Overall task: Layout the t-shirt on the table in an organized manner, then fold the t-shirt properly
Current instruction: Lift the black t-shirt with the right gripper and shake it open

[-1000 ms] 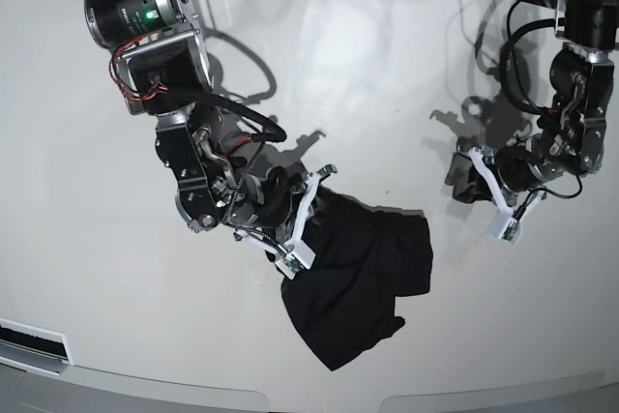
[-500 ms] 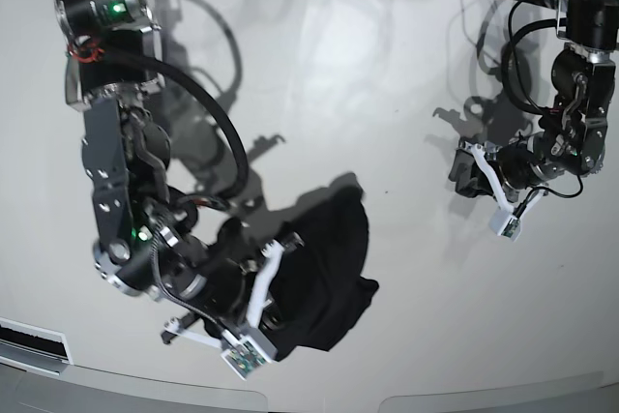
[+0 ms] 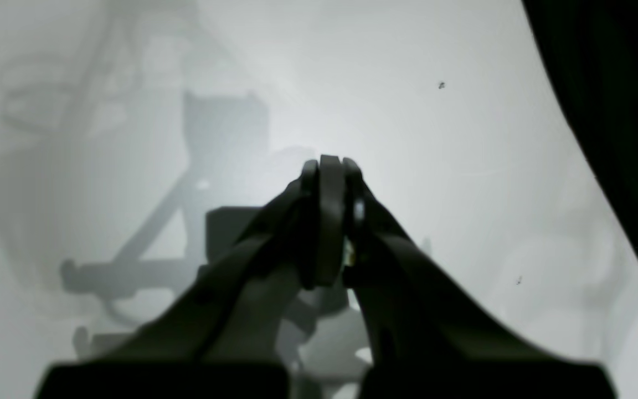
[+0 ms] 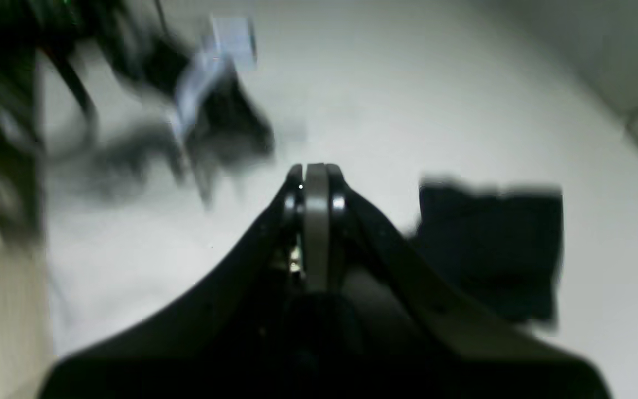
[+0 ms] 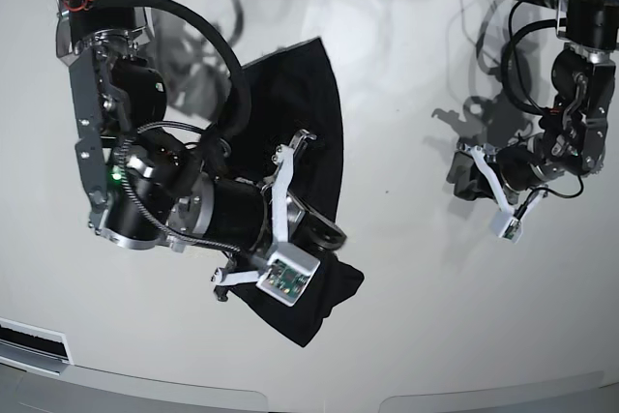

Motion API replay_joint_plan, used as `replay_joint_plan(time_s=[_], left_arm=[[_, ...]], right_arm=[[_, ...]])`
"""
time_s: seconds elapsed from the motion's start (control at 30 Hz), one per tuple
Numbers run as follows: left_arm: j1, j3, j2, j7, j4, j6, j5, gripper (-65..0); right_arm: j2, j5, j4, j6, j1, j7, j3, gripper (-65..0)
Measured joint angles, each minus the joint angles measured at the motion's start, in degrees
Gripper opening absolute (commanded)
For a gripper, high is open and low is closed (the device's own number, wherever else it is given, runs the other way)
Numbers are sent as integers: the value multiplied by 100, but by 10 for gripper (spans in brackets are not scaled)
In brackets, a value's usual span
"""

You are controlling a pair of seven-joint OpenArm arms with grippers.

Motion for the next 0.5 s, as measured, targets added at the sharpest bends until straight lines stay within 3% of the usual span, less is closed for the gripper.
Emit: replay_joint_plan(time_s=[0.07,0.1,0.17,0.2,0.23,0.33,0.43,0.5], left_arm=[[0,0,2,11,0,-2,0,-650],[0,0,2,7,0,-2,-2,-650],[0,0,7,-4,0,0,-2,-650],[0,0,22,-2,0,0,2,-650],[0,0,39,-4,0,-2,0,-650],[2,0,85,-11,0,-2,-2,-650],[0,0,118,-11,0,-2,0,-650],[0,0,111,-7,0,0,2,-650]], right_arm=[[0,-975,-166,2,-11,291,0,-650],[0,-1478,-229,-273,-26,538,42,-650],[-13,-2400,-308,-1659,-59,868,170,-650],[-15,-2726,-330,-2100,-42,833,282,-650],[-11,-2927,-337,-2323,-20,789,404,-650],[13,-2518,-337,-2317,-24,584,763,-622],[-2,-1978,-337,-2144,-133,391,990,-387],[-2,-1722,-337,-2149,-299,304,1078,-301]])
